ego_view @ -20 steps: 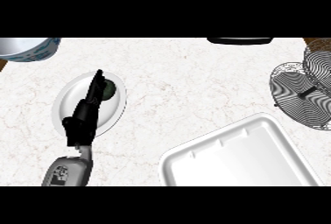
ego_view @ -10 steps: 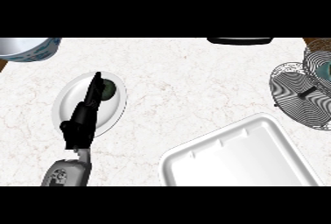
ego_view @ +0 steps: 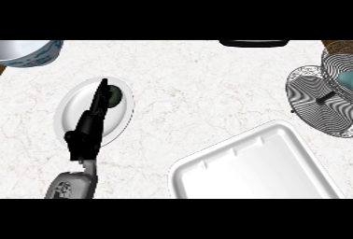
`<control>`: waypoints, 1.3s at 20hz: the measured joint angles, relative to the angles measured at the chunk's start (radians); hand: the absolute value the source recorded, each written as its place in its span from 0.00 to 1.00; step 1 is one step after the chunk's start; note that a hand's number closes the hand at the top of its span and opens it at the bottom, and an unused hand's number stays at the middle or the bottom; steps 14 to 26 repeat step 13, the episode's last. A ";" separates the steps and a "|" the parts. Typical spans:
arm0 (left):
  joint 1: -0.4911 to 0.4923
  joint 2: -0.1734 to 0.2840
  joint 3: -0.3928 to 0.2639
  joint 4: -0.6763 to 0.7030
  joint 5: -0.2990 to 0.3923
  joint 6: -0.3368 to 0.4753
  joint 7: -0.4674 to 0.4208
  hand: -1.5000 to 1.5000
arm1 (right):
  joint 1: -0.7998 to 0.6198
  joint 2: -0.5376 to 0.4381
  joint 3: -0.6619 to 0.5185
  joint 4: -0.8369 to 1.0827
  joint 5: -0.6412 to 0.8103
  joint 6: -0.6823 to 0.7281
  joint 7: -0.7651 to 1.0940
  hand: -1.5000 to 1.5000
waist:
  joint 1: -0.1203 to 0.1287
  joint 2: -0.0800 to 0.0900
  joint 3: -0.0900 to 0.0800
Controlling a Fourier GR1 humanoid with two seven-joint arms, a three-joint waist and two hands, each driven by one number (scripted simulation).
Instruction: Pick the cupcake from the tray and place it in the tiered basket
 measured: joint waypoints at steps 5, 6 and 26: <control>0.000 -0.005 0.002 -0.003 -0.006 0.011 0.005 0.50 | 0.033 -0.125 -0.137 0.157 -0.062 0.018 -0.003 0.00 | -0.006 0.000 0.001; 0.002 0.001 0.006 -0.006 -0.004 0.008 0.001 0.50 | 0.048 -0.153 -0.168 0.192 -0.078 0.028 -0.017 0.00 | -0.007 0.001 0.002; 0.014 0.014 0.019 -0.025 0.009 -0.004 0.011 0.50 | 0.237 -0.337 -0.331 0.445 -0.148 0.142 -0.223 0.00 | -0.018 0.002 0.005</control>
